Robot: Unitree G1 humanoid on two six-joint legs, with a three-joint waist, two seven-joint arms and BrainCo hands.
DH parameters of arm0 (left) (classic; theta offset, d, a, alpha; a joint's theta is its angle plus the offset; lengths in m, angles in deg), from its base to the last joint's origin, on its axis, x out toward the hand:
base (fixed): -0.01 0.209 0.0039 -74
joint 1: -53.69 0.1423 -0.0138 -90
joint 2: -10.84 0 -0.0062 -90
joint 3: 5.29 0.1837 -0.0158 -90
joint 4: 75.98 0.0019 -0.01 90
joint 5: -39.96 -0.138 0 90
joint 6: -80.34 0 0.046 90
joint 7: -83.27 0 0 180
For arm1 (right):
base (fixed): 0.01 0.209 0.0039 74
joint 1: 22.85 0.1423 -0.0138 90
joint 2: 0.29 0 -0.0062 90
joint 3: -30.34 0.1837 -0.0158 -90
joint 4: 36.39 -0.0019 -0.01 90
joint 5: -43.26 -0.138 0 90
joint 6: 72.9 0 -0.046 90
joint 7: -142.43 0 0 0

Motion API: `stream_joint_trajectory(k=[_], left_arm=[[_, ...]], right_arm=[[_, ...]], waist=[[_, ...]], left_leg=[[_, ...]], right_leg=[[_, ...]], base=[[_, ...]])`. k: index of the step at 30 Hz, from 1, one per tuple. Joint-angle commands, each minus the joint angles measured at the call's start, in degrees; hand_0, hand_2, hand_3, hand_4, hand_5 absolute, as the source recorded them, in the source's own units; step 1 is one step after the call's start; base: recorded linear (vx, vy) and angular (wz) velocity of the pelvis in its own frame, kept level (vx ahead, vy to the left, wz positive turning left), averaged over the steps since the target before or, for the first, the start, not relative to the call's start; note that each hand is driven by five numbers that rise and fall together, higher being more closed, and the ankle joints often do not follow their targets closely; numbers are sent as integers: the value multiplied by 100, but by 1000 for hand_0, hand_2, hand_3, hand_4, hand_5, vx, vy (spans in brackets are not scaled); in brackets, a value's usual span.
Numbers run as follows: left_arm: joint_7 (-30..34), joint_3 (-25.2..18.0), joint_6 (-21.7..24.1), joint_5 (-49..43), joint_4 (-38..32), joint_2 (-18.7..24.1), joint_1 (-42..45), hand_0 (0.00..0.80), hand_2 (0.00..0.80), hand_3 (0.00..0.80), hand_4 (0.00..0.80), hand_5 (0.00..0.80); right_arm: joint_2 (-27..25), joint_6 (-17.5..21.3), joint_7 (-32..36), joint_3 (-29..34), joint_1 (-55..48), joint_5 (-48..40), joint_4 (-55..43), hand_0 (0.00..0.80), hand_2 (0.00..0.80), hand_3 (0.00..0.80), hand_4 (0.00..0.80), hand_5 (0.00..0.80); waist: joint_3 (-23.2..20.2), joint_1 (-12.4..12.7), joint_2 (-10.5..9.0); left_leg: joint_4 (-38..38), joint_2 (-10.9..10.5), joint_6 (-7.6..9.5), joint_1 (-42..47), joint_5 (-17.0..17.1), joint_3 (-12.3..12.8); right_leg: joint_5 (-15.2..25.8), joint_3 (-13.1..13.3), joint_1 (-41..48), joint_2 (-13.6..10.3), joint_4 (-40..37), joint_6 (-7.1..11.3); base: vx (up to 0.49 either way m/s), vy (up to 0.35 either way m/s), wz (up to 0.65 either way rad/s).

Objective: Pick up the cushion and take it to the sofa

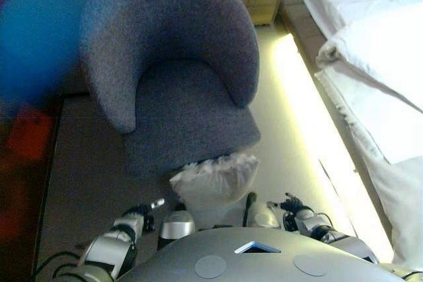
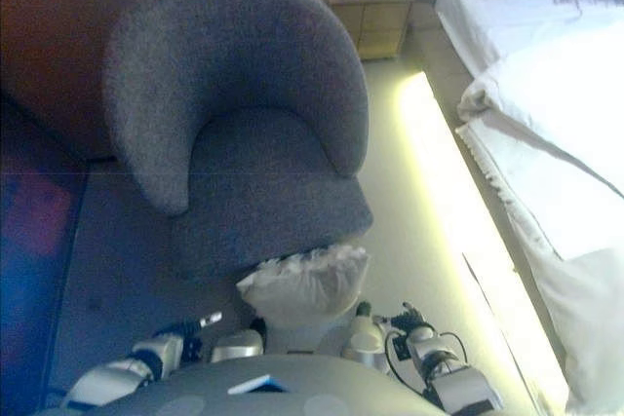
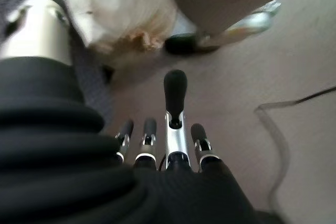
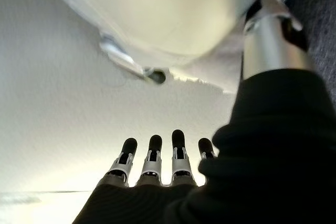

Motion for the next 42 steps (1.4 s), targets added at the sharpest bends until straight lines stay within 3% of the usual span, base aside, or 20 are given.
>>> stream_joint_trajectory(k=[1, 3, 6, 9, 10, 13, 15, 20, 24, 26, 30, 31, 33, 36, 42], left_arm=[[-109, -163, -5, -129, 80, 140, -312, 0, 0, 0, 0, 0], [-122, -85, 172, -460, 96, 98, -434, 0, 0, 0, 0, 0], [-337, 85, 180, -122, 72, 30, -645, 0, 0, 0, 0, 0], [-341, 104, 243, -206, 12, -28, -731, 0, 0, 0, 0, 0], [-378, 134, 250, -255, -23, -41, -732, 0, 0, 0, 0, 0], [-291, 221, 410, -457, -34, -53, -665, 0, 0, 0, 0, 0], [-270, 306, 593, -731, -64, -57, -723, 0, 0, 0, 0, 0], [-425, 773, 625, -399, -246, -14, -1243, 0, 0, 0, 0, 0], [-619, 832, 745, -59, -309, 89, -1632, 0, 0, 0, 0, 0], [-787, 855, 873, 32, -328, 104, -1878, 0, 0, 0, 0, 0], [-1170, 1022, 1298, 163, -530, 92, -2399, 0, 0, 0, 0, 0], [-1224, 1054, 1389, 136, -586, 95, -2459, 0, 0, 0, 0, 0], [-1508, 1175, 1699, 100, -804, 58, -2616, 0, 0, 0, 0, 0], [-1050, 1087, 2073, 170, -1214, 642, -2685, 0, 0, 0, 0, 0], [-1853, 1209, 2170, 476, -1977, 512, -2810, 0, 0, 0, 0, 0]], right_arm=[[-134, -145, 57, -176, 350, -44, -82, 0, 0, 0, 0, 0], [-170, -207, 50, -305, 532, -218, -116, 0, 0, 0, 0, 0], [-235, -234, -105, -376, 752, -473, -139, 0, 0, 0, 0, 0], [-358, -117, -268, -169, 660, -708, -142, 0, 0, 0, 0, 0], [-400, -75, -317, -92, 648, -781, -136, 0, 0, 0, 0, 0], [-486, -45, -364, -48, 841, -870, -77, 0, 0, 0, 0, 0], [-493, -33, -490, -74, 1023, -985, -78, 0, 0, 0, 0, 0], [-458, 51, -1039, -103, 1623, -1587, -215, 0, 0, 0, 0, 0], [-410, 419, -1146, -56, 2012, -1410, -322, 0, 0, 0, 0, 0], [-368, 471, -1277, -79, 2194, -1448, -340, 0, 0, 0, 0, 0], [-432, 622, -1547, -120, 2554, -1611, -387, 0, 0, 0, 0, 0], [-445, 462, -1601, -123, 2606, -1774, -403, 0, 0, 0, 0, 0], [-444, 724, -1869, -116, 2689, -1740, -417, 0, 0, 0, 0, 0], [-855, 729, -2018, -89, 2687, -1662, -909, 0, 0, 0, 0, 0], [-893, 655, -2670, -133, 2656, -1820, -1656, 0, 0, 0, 0, 0]], waist=[[274, 92, -150], [377, 213, -164], [601, 296, -57], [730, 79, 62], [751, 8, 93], [800, 0, 193], [905, -20, 280], [1376, -207, 365], [1738, -332, 353], [1932, -367, 356], [2347, -435, 351], [2349, -442, 349], [2349, -491, 406], [2349, -540, 602], [2349, -705, 641]], left_leg=[[787, 22, 82, -690, -211, -422], [882, 255, -50, -1007, -59, -464], [731, 430, -153, -1326, 264, -436], [839, 772, -248, -1457, 461, 429], [883, 851, -285, -1448, 534, 536], [768, 834, -312, -1463, 539, 77], [701, 855, -325, -1589, 494, -65], [931, 654, -356, -2147, 364, 56], [978, 435, -286, -2283, 169, 140], [1051, 423, -286, -2469, 156, 181], [1223, 415, -337, -2956, 249, 184], [1257, 412, -344, -3080, 261, 183], [1331, 382, -383, -3536, 337, 185], [1270, 365, -440, -3999, 480, 245], [1439, 408, -421, -4960, 550, 329]], right_leg=[[-336, 2, 292, -439, 55, 223], [-397, -126, 223, -340, 45, 135], [-463, -384, 102, -208, 21, 23], [-559, -910, 75, -309, 128, -59], [-562, -987, 12, -379, 205, -74], [-598, -768, -249, -490, 412, -36], [-619, -593, -571, -569, 598, 21], [-236, -416, -1314, -896, 680, 293], [155, -266, -1576, -1095, 353, 508], [234, -215, -1761, -1133, 336, 553], [288, -178, -2149, -1116, 399, 542], [289, -177, -2263, -1116, 423, 542], [316, -133, -2747, -1074, 538, 537], [348, -91, -3293, -1086, 568, 529], [322, 150, -4446, -736, 875, 395]], base=[[54, -326, 40], [-165, -281, 38], [-230, -181, 19], [-122, 16, 50], [-86, 153, 110], [-45, 210, 94], [-149, 232, 18], [-186, 180, 9], [-75, 75, -22], [-140, -19, -24], [-136, -62, -15], [-129, -42, -6], [-120, 29, 0], [-55, 76, -15], [-50, 40, -19]])
